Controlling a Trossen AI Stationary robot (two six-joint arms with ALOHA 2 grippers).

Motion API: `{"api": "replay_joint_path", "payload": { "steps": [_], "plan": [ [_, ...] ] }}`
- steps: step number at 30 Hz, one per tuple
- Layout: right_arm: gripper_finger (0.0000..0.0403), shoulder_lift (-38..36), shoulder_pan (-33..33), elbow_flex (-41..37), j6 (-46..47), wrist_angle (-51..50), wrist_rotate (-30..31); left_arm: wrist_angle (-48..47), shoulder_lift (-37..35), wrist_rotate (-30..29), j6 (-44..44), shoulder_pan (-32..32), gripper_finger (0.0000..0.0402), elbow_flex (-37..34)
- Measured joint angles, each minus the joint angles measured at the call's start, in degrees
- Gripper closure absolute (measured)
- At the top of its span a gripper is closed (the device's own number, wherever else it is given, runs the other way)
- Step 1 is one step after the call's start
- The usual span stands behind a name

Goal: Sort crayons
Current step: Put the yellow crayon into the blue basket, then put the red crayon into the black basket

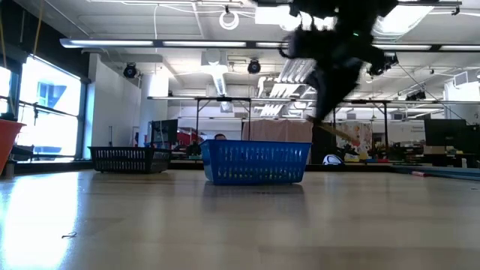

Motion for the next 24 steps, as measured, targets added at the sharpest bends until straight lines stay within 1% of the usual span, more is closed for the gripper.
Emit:
{"api": "replay_joint_path", "payload": {
  "steps": [3,5,7,9,12,16,18,24],
  "plan": [
    [0.0389,-0.1,0.0,0.4,-2.5,13.9,-0.6,0.0,0.0,0.0,0.0,0.0,0.0312,0.0],
    [0.0389,-0.1,0.0,-1.0,-5.0,22.6,-1.8,0.0,0.0,0.0,0.0,0.0,0.0312,0.0],
    [0.0389,0.0,0.0,-2.2,-7.0,29.1,-1.8,0.0,0.0,0.0,0.0,0.0,0.0312,0.0],
    [0.0389,0.3,-0.2,-2.7,-7.3,33.0,-1.7,0.0,0.0,0.0,-0.3,0.0,0.0312,0.0],
    [0.0389,1.3,-0.8,-2.9,-5.0,33.3,-1.3,0.0,0.0,0.0,-0.6,0.0,0.0312,0.0],
    [0.0383,2.2,-1.5,-2.9,3.1,33.3,-0.6,0.0,0.0,0.1,-2.0,0.0,0.0312,0.0],
    [0.0369,2.3,-1.5,-2.9,4.7,33.3,-0.7,0.0,0.0,0.1,-2.5,0.0,0.0312,0.0],
    [0.0308,2.3,-1.5,-2.9,5.2,33.6,-0.9,0.0,0.2,0.2,-3.1,0.0,0.0312,0.0]
  ]
}}
